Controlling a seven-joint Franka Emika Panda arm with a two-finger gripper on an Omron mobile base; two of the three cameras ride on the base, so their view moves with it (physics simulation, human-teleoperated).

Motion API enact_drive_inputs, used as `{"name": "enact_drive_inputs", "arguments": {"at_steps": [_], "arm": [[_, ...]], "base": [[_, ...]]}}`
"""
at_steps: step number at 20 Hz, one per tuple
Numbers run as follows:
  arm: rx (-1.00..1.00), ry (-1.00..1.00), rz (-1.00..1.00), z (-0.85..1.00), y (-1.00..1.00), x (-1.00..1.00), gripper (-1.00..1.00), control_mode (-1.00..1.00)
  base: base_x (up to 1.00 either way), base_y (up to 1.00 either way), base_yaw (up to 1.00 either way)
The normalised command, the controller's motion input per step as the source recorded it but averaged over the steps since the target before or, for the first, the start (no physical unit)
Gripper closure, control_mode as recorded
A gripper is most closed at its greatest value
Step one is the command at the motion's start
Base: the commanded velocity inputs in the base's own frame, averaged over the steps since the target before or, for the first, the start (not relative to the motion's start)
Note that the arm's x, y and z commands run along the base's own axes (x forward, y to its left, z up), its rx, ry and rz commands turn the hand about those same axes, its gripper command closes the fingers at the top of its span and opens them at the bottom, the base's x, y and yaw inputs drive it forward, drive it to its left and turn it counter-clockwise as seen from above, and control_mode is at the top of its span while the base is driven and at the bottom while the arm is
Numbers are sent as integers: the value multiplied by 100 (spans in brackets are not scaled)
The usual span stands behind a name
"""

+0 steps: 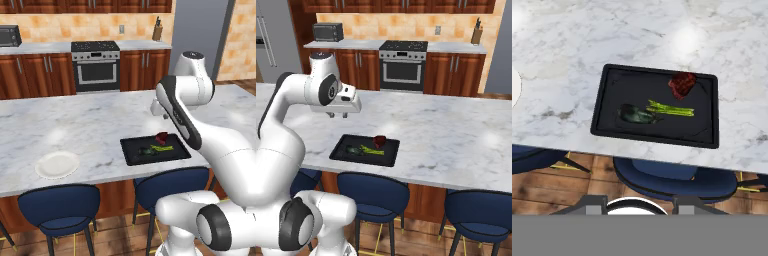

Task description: Create a steak meal by picking up the steak and asparagus from the tray and placing them on the plate. Leave the eggplant on the tray.

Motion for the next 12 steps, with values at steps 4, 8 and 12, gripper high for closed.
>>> {"name": "enact_drive_inputs", "arguments": {"at_steps": [4,8,12], "arm": [[0,0,0,-24,1,0,-100,-100],[0,0,-3,-24,-17,2,-100,-100],[0,3,-5,-47,-52,24,-100,-100]], "base": [[0,0,0],[0,0,0],[0,0,0]]}}
